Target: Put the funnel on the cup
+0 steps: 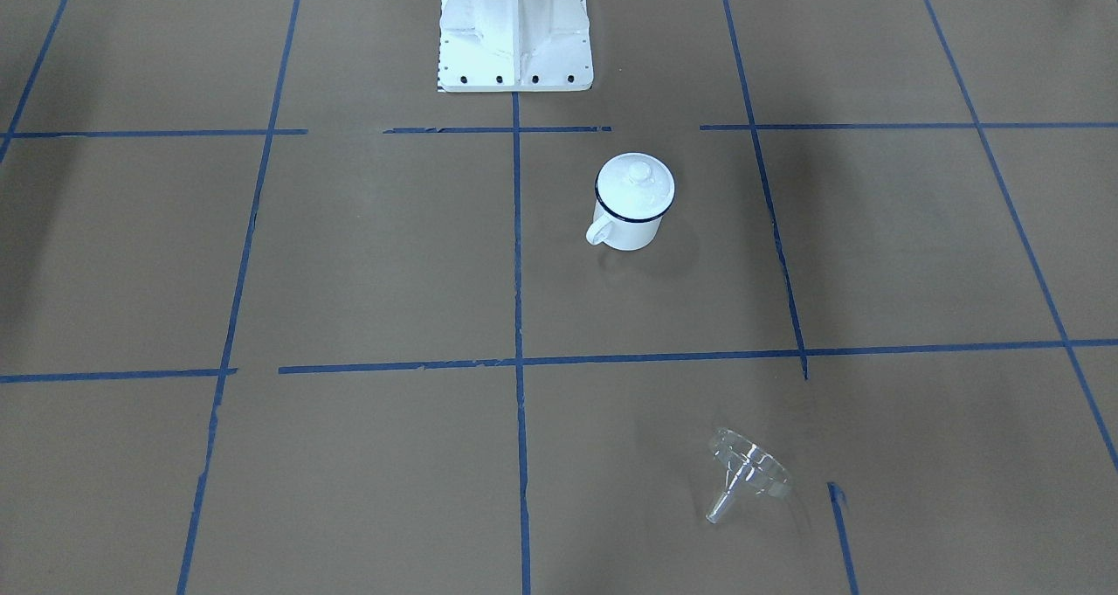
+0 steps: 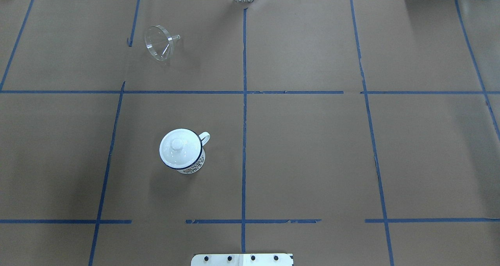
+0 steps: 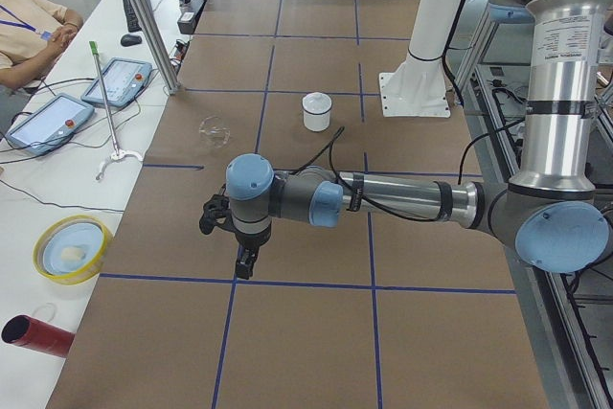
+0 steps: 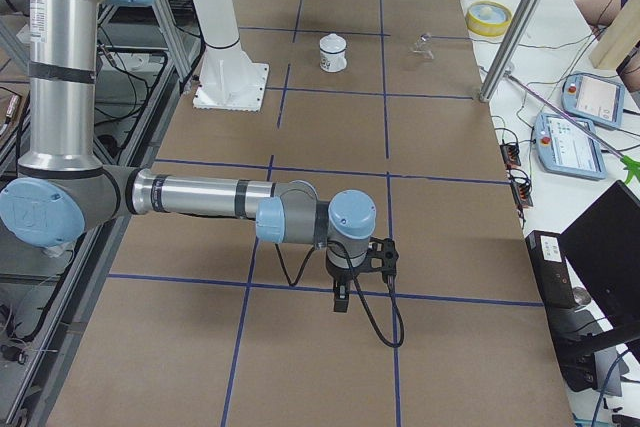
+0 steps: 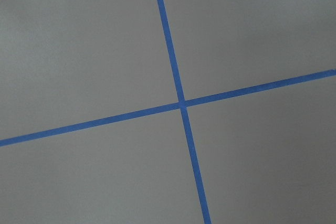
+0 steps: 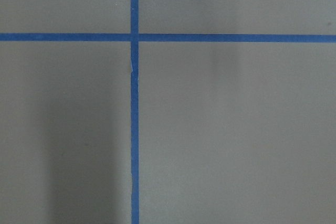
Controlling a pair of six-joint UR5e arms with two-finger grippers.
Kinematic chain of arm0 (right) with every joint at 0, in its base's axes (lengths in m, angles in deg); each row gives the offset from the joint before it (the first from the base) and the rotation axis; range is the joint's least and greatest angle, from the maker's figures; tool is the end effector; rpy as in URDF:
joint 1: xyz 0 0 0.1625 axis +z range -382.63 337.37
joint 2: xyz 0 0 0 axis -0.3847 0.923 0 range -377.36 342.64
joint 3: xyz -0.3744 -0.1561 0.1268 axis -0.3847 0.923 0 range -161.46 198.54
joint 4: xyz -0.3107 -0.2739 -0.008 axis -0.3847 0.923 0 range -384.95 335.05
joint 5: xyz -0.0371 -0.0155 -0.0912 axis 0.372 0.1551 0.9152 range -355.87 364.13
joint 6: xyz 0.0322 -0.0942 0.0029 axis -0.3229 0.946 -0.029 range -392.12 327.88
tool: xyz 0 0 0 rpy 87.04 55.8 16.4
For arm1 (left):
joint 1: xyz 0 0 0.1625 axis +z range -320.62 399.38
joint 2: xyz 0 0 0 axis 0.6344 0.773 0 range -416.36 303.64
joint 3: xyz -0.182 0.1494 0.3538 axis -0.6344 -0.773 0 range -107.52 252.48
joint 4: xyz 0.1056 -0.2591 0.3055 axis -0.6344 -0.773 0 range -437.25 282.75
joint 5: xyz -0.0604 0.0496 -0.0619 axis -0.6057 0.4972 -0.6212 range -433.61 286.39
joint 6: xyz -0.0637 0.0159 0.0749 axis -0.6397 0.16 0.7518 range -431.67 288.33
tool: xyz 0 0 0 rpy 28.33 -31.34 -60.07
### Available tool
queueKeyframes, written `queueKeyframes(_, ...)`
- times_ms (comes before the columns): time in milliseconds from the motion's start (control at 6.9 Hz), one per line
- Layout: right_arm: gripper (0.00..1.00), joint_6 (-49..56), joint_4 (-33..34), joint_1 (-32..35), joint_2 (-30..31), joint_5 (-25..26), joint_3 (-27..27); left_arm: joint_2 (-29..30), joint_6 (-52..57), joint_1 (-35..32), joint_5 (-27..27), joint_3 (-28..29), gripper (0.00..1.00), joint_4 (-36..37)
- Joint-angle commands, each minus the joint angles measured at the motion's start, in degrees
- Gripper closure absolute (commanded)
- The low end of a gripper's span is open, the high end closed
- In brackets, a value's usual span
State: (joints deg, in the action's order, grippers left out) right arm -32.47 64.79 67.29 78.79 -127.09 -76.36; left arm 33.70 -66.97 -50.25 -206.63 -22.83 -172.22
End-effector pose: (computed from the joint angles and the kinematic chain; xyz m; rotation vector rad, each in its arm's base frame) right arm 0.0671 -0.4451 0.6704 -0.0192 -0.7193 0.0107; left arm -0.0620 -0.5024 0.6045 0.2002 0.7423 0.1520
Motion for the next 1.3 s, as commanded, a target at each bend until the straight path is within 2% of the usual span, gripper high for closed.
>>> queueKeyframes(0,0.0,0.0,0.0,0.0,0.0,0.0,-0.02,1.68,1.87,-0.64,-1.71,0.82,0.0,1.62)
queueKeyframes(580,0.0,0.0,0.0,0.0,0.0,0.0,0.07,0.73,1.98,-0.81,-1.63,1.54,0.0,2.25)
queueKeyframes(1159,0.0,0.0,0.0,0.0,0.0,0.0,0.07,-2.25,-1.95,-0.73,-1.81,0.48,0.0,-1.43)
